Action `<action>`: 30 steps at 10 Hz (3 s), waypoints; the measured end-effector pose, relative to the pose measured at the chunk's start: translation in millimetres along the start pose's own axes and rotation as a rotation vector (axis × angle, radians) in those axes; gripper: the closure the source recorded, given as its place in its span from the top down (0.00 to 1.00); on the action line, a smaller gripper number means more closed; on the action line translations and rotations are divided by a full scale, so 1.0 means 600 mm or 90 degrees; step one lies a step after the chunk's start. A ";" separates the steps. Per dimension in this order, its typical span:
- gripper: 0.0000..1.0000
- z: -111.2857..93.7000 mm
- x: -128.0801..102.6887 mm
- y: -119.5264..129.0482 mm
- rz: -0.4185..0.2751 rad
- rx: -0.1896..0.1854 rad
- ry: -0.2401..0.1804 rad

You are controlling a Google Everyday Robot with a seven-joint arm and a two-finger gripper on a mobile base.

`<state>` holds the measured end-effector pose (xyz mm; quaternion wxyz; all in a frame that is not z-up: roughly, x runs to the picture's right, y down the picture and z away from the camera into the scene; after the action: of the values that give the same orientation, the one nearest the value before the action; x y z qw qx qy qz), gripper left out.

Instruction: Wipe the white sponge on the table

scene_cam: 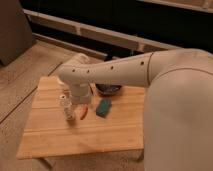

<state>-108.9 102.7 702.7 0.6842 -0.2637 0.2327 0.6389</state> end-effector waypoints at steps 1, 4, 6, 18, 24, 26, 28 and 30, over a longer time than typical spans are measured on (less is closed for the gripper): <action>0.65 0.000 0.000 0.000 0.000 0.000 0.000; 0.65 0.000 0.000 0.000 0.000 0.000 0.000; 0.65 0.000 0.000 0.000 0.000 0.000 0.000; 0.65 -0.026 -0.059 -0.046 0.111 -0.006 -0.113; 0.65 -0.031 -0.069 -0.080 0.215 -0.026 -0.146; 0.65 -0.024 -0.069 -0.081 0.220 -0.025 -0.138; 0.65 0.010 -0.067 -0.152 0.279 0.010 -0.097; 0.65 0.022 -0.071 -0.186 0.313 0.014 -0.085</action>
<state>-1.3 74.3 747.7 0.5254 -0.1488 0.2512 0.7992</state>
